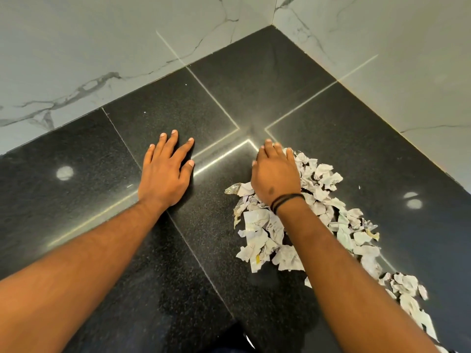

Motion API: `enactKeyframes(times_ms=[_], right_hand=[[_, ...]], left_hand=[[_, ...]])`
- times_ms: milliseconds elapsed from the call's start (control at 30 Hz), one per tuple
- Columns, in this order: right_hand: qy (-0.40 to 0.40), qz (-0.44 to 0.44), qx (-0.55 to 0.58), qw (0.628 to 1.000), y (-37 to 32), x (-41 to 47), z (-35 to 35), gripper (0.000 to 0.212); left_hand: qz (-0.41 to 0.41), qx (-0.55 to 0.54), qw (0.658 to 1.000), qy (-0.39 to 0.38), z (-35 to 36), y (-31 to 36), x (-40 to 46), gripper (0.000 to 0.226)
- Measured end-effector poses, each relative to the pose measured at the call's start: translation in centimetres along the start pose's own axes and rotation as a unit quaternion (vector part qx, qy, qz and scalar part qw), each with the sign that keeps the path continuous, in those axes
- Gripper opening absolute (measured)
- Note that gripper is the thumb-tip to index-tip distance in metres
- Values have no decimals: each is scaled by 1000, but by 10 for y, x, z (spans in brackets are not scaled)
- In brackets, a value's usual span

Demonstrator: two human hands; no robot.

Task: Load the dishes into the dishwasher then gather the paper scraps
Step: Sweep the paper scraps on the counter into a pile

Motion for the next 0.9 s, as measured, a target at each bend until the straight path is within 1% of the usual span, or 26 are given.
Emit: enactKeyframes(times_ms=[133,200,267,300,367,400,500,600,667,733,800,833,900], right_hand=[[1,45,-19,999,2,-39,-15,43],[27,37,-14,999,-16,-49,-24,42],[62,-16,3,998,-47,-61,-25,45],[63,-55,11,996,-64,-69,-17,49],[33,-126,2,991,-90,-84,11,58],[15,-142,-9,990,-93,-90,25,61],[-4,-129,-4,992,-71,-94,45,59],[-5,-95,-6,995,-36,-91,43,58],[-17,-74,-26,997,-21,-90,36,58],[-19,-53,-33,998,-17,-90,30,59],[-5,-40,12,999,-24,-95,20,57],[3,-51,44,998,-33,-102,16,56],[17,-114,77,990,-58,-122,18,56]], left_hand=[[2,2,1000,1,0,-1,0,52],[-1,0,1000,1,1,-1,0,52],[-2,0,1000,2,1,-1,0,52],[-2,1,1000,2,1,-1,0,52],[-2,0,1000,0,1,-1,1,52],[-1,-1,1000,0,1,-1,0,52],[1,-2,1000,0,1,-1,0,52],[2,-3,1000,-1,1,-1,0,53],[2,-2,1000,-4,1,-1,-1,53],[3,0,1000,-5,1,-1,-1,53],[4,-1,1000,-3,0,-1,0,53],[3,-1,1000,-2,1,-1,0,53],[3,0,1000,-1,1,-1,0,53]])
Point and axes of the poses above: each hand's wrist, its own x-axis towards the middle knuckle, its own z-axis out of the palm, y = z × x, the point moved 7 cm from there along x, towards the middle knuckle, and after that the axes turned 12 degrees about z, right-handed, at the moved point
